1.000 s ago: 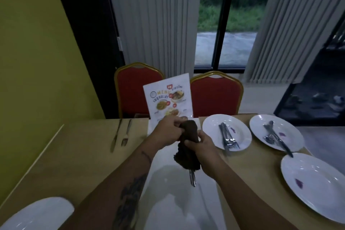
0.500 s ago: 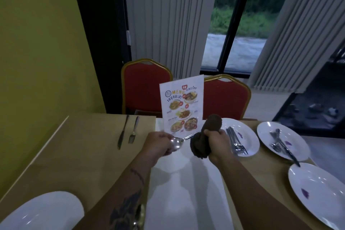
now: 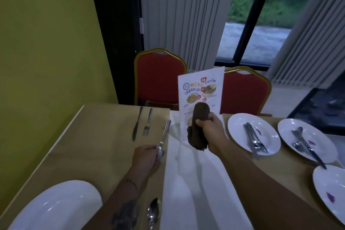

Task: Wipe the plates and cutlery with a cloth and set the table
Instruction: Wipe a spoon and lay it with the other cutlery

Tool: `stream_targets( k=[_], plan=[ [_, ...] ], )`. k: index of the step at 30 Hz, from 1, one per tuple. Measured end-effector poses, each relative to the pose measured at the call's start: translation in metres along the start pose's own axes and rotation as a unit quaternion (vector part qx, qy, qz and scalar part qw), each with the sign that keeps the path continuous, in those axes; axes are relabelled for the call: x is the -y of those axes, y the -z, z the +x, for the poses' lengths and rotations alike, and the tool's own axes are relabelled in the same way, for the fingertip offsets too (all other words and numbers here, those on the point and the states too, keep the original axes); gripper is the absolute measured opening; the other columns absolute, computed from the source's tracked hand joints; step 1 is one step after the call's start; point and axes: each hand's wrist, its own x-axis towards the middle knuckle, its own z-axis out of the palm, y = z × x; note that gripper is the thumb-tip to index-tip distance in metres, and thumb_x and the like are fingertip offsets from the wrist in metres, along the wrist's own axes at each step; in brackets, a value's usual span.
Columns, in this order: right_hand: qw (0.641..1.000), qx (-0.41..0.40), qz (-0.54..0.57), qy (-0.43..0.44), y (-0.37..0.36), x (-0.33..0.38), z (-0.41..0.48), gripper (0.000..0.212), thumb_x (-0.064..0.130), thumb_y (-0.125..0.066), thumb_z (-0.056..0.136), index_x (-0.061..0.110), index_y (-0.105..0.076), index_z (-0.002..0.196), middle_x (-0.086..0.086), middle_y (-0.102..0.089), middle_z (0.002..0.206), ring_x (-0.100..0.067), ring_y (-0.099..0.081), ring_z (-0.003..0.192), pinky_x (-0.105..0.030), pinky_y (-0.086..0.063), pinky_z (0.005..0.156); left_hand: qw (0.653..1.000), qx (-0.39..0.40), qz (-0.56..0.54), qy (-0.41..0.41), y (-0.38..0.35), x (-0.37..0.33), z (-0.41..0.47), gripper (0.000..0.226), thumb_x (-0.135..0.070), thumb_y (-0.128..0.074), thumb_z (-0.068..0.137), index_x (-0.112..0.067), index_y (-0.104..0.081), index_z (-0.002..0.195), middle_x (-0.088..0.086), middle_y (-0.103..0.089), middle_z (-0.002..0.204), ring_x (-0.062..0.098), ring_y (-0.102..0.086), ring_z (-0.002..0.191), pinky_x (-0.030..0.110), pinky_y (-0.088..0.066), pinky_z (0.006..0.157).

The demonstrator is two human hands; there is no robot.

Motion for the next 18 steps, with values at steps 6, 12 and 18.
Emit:
stream_targets(
  k=[6, 12, 18],
  plan=[
    [0.995, 0.020, -0.092, -0.013, -0.002, -0.025, -0.004, 0.014, 0.003, -0.060, 0.092, 0.012, -0.062, 0.102, -0.018, -0.071, 0.098, -0.033, -0.074, 0.079, -0.049, -0.062, 0.074, 0.997, -0.027, 0.051, 0.045, -0.007, 0.000, 0.056, 0.018, -0.014, -0.081, 0.064, -0.010, -0.071, 0.050, 0.009, -0.069, 0.059, 0.021, -0.065, 0.056, 0.029, -0.053, 0.059],
    [0.998, 0.001, -0.051, -0.045, 0.026, -0.044, -0.001, 0.013, -0.003, -0.058, 0.092, 0.007, -0.067, 0.094, -0.022, -0.073, 0.096, -0.032, -0.075, 0.076, -0.045, -0.062, 0.070, 0.996, -0.021, 0.061, 0.056, -0.029, -0.008, 0.095, 0.015, -0.015, -0.077, 0.066, 0.000, -0.075, 0.071, 0.003, -0.065, 0.051, 0.016, -0.056, 0.043, 0.018, -0.041, 0.047],
    [0.997, -0.046, 0.005, -0.053, 0.050, -0.054, 0.005, 0.011, -0.003, -0.057, 0.093, 0.004, -0.065, 0.096, -0.020, -0.075, 0.095, -0.038, -0.075, 0.081, -0.055, -0.061, 0.075, 0.995, -0.043, 0.074, 0.045, -0.043, -0.014, 0.130, 0.040, -0.028, -0.074, 0.081, -0.005, -0.064, 0.112, 0.007, -0.074, 0.073, 0.017, -0.067, 0.061, 0.023, -0.048, 0.046]
  ],
)
